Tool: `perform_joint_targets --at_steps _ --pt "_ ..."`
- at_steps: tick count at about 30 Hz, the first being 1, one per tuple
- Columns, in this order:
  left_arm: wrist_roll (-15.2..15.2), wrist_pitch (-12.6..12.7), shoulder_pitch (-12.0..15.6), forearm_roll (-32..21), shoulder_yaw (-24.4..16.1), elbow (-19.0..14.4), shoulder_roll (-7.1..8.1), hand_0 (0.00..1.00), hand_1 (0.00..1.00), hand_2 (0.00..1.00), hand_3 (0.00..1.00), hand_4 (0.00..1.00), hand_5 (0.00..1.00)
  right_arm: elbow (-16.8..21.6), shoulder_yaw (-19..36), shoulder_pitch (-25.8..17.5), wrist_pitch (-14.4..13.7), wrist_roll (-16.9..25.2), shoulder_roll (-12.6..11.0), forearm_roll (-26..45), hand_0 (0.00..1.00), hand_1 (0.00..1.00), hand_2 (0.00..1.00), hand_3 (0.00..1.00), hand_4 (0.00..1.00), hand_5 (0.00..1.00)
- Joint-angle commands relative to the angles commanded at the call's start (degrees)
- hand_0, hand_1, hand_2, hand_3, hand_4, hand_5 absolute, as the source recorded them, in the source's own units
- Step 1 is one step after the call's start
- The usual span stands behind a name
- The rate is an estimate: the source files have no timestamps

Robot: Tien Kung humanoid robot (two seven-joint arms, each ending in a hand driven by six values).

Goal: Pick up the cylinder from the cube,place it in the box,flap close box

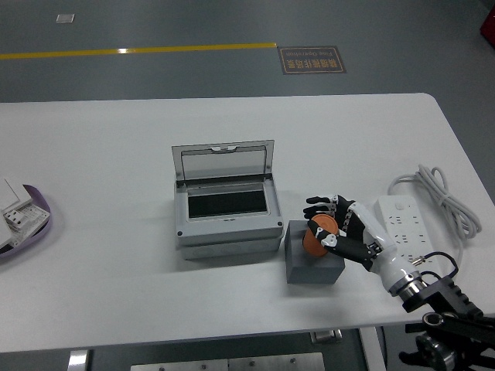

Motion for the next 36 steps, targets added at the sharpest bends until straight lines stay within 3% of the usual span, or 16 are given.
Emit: perform_joint_targets --at_steps 17,36 --pt "0.8 -0.3 0.2 2.2 -1.9 0.1 0.1 0.508 0.547 0.554 0.587 0.71 0.136 0.3 -2.7 2.5 0.0 -1.5 -0.3 -0.7 0.772 0.681 0.656 0.681 0.642 0.079" --pt "1.0 -0.6 0.3 2.2 -1.9 -0.1 0.1 0.507 0.547 0.554 0.587 0.705 0.133 0.7 0.0 0.5 -2.2 0.4 -0.2 -0.4 0.78 0.69 0.658 0.68 0.645 0.141"
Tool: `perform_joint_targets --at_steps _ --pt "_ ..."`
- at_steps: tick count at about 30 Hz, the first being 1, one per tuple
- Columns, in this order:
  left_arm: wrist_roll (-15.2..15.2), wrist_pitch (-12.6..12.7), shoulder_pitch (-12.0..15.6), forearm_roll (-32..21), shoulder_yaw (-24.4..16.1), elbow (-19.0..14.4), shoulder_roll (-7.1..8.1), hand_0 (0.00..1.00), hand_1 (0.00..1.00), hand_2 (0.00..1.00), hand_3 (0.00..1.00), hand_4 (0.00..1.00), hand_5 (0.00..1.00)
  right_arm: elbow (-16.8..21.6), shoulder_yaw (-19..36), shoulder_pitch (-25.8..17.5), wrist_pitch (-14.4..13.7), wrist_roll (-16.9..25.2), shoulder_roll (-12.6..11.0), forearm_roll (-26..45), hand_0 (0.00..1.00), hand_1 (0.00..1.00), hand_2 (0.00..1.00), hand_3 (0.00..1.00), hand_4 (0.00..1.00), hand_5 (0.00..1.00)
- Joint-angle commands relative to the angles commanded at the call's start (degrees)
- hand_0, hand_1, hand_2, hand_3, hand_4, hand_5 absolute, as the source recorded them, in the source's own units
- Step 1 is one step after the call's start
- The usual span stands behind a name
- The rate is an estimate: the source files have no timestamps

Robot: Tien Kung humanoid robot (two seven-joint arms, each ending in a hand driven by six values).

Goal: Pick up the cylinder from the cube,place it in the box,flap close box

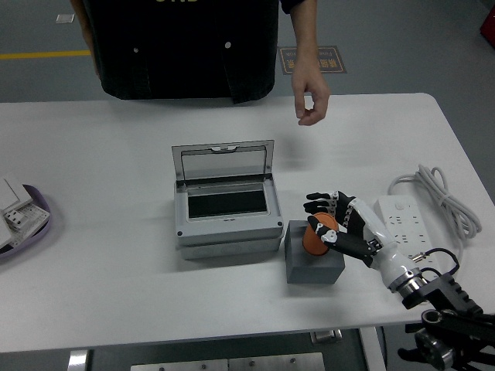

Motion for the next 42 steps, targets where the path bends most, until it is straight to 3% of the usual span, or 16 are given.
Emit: perform_joint_targets --at_steps 24,37,38,42 --pt "0.0 0.2 -0.3 0.7 -0.1 0.1 0.24 0.508 0.546 0.554 0.586 0.678 0.122 -1.1 -0.3 0.8 3.3 -5.5 -0.1 -2.4 0.785 0.693 0.664 0.678 0.65 0.145" --pt "-0.2 0.4 -0.5 0.7 0.0 0.1 0.27 0.508 0.546 0.555 0.585 0.664 0.115 -0.4 -0.6 0.8 2.7 -6.1 0.0 -3.3 0.788 0.698 0.661 0.675 0.659 0.138" --pt "-0.2 0.4 -0.5 0.8 -0.1 0.1 0.27 0.507 0.544 0.555 0.586 0.655 0.108 -0.3 -0.6 0.8 2.6 -6.1 0.0 -3.5 0.781 0.69 0.654 0.659 0.615 0.154" --pt "-0.2 0.4 -0.5 0.7 -0.1 0.1 0.23 0.507 0.544 0.555 0.586 0.655 0.108 0.0 -0.6 0.6 1.7 -5.8 0.0 -3.8 0.781 0.69 0.654 0.659 0.615 0.154"
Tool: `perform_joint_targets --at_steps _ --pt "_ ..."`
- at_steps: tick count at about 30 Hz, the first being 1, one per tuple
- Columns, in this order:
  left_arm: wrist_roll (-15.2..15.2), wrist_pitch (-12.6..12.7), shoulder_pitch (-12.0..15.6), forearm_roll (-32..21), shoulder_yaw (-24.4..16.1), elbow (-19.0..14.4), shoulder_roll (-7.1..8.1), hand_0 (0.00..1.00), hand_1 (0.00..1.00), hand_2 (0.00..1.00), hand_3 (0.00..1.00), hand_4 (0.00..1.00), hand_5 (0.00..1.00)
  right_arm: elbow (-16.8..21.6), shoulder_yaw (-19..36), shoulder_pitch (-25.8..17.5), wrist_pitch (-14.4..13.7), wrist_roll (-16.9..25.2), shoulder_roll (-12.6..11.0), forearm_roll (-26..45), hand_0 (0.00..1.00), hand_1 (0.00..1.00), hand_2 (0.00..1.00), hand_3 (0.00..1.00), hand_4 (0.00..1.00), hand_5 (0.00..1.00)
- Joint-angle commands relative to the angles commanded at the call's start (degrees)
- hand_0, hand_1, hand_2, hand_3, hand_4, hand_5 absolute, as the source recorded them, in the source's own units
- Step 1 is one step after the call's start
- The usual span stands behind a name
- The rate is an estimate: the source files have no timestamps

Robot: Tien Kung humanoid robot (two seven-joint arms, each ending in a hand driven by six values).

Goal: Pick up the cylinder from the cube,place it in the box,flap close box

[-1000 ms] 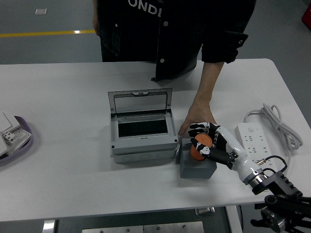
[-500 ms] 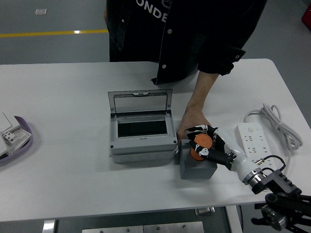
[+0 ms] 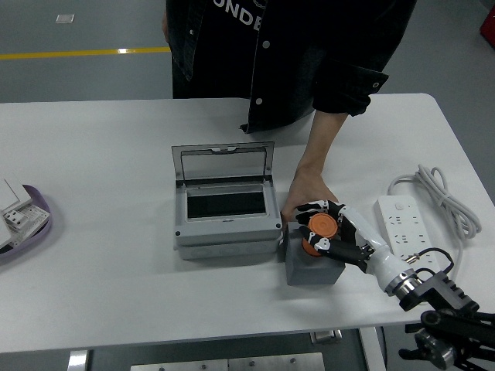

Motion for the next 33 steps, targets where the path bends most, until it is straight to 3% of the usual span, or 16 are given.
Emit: perform_joint_targets --at_steps 1,2,7,8,13,14,19,20,24,28,33 --pt "0.0 0.0 0.0 0.0 0.0 0.0 0.0 0.507 0.544 0.555 0.586 0.655 0.108 0.1 0.0 -0.1 -0.2 0.1 0.0 0.0 0.781 0.69 0.654 0.659 0.615 0.154" --pt "0.0 0.0 0.0 -0.1 0.0 0.0 0.0 0.508 0.545 0.555 0.587 0.65 0.107 0.1 0.1 -0.1 -0.4 0.3 0.0 0.1 0.774 0.682 0.631 0.635 0.35 0.089" --pt "-0.2 0.0 0.0 -0.5 0.2 0.0 0.03 0.508 0.545 0.555 0.587 0.65 0.107 0.5 0.7 -0.6 -2.0 0.9 0.4 0.4 0.774 0.682 0.631 0.635 0.35 0.089" --pt "-0.2 0.0 -0.1 -0.5 0.2 0.0 0.04 0.508 0.545 0.556 0.588 0.647 0.105 0.4 0.8 -0.7 -2.2 0.9 0.5 0.4 0.783 0.642 0.583 0.563 0.002 0.002" --pt "-0.3 0.0 -0.1 -1.0 0.5 0.0 0.05 0.508 0.545 0.556 0.588 0.647 0.105 0.4 1.4 -1.1 -3.9 0.8 1.2 0.1 0.783 0.642 0.583 0.563 0.002 0.002" --pt "-0.4 0.0 -0.1 -1.1 0.5 0.0 0.05 0.507 0.545 0.557 0.589 0.647 0.104 0.4 1.4 -1.2 -4.2 0.8 1.3 0.0 0.734 0.601 0.547 0.49 0.002 0.002" --pt "-0.4 0.0 0.0 -1.3 0.6 0.0 0.02 0.507 0.545 0.557 0.589 0.647 0.104 0.6 1.4 -1.3 -5.3 1.2 1.4 -0.3 0.734 0.601 0.547 0.49 0.002 0.002" --pt "-0.4 0.0 0.0 -1.3 0.6 0.0 0.02 0.506 0.546 0.557 0.589 0.649 0.104 0.6 1.4 -1.3 -5.5 1.3 1.4 -0.4 0.615 0.554 0.515 0.404 0.002 0.002" --pt "-0.4 0.0 0.1 -1.4 0.5 0.0 -0.02 0.506 0.546 0.557 0.589 0.649 0.104 1.0 2.7 -1.4 -6.5 1.3 1.9 -1.6 0.615 0.554 0.515 0.404 0.002 0.002" --pt "-0.3 0.0 0.2 -1.4 0.4 -0.1 -0.2 0.506 0.546 0.557 0.59 0.651 0.104 1.4 5.7 -1.0 -7.9 0.6 3.5 -3.9 0.595 0.542 0.511 0.398 0.002 0.002" --pt "-0.2 -0.1 0.2 -1.3 0.3 -0.1 -0.32 0.506 0.546 0.558 0.589 0.654 0.11 1.3 7.6 2.4 -10.7 -2.3 7.2 -8.3 0.581 0.537 0.505 0.391 0.002 0.002"
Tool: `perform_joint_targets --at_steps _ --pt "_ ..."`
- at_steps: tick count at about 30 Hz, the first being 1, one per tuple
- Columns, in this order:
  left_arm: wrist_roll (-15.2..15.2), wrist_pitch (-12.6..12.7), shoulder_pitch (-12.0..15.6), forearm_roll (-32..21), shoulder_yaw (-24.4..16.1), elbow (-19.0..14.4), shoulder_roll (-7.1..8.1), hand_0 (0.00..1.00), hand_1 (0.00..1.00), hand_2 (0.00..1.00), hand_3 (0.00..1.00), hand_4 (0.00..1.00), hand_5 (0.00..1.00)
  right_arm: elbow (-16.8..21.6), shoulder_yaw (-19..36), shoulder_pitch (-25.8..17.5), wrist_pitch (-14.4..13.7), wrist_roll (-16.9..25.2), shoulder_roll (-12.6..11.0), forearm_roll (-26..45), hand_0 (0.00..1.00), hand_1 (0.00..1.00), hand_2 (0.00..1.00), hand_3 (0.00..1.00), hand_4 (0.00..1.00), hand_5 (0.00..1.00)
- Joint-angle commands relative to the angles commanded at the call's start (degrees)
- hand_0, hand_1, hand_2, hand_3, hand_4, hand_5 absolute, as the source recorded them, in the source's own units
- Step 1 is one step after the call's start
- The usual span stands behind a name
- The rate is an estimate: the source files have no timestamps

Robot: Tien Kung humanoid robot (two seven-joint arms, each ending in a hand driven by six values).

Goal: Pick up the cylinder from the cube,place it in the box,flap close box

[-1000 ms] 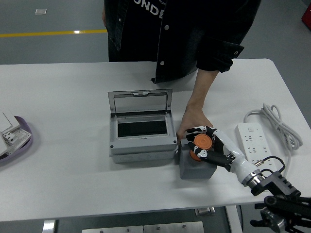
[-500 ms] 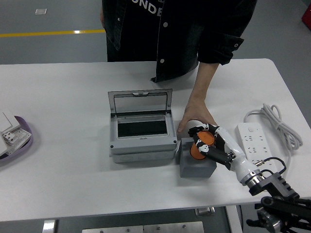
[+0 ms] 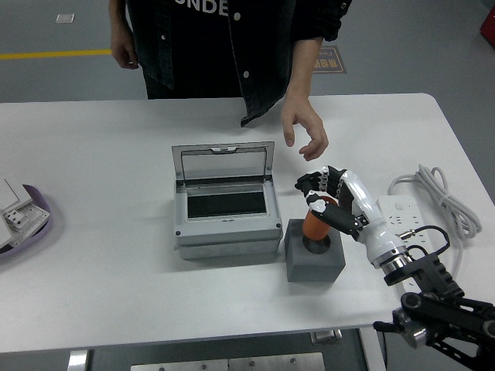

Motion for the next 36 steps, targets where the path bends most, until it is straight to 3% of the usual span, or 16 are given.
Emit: perform_joint_targets --at_steps 8,13,23,33,34,36 --pt "0.3 -0.1 0.1 0.5 -0.4 -0.1 -0.09 0.506 0.547 0.557 0.589 0.658 0.114 -2.3 1.6 5.3 -0.1 -6.0 7.8 -10.0 0.557 0.517 0.501 0.388 0.002 0.002" --pt "0.5 -0.2 0.3 0.8 -0.7 -0.1 -0.18 0.506 0.547 0.558 0.59 0.668 0.122 -2.0 2.4 5.6 -0.1 -8.1 9.0 -15.0 0.541 0.514 0.5 0.383 0.002 0.002" --pt "0.9 -0.4 0.3 1.7 -1.5 0.0 -0.1 0.506 0.548 0.557 0.589 0.68 0.136 -1.4 3.9 5.5 -0.1 -10.2 7.7 -17.8 0.543 0.51 0.494 0.382 0.002 0.002" --pt "0.9 -0.4 0.5 1.5 -1.4 0.0 -0.19 0.506 0.548 0.556 0.589 0.683 0.14 -2.3 8.0 0.7 0.9 -5.0 2.3 -11.6 0.539 0.511 0.495 0.382 0.002 0.002" --pt "0.9 -0.3 0.5 1.5 -1.4 0.0 -0.19 0.506 0.548 0.556 0.589 0.684 0.141 -2.4 8.2 0.2 1.1 -4.6 1.8 -11.0 0.739 0.624 0.569 0.546 0.224 0.002" --pt "0.8 -0.3 0.5 1.4 -1.3 0.0 -0.22 0.506 0.548 0.556 0.589 0.684 0.141 -2.5 8.5 -1.1 1.8 -3.6 0.7 -9.5 0.739 0.624 0.569 0.546 0.224 0.002"
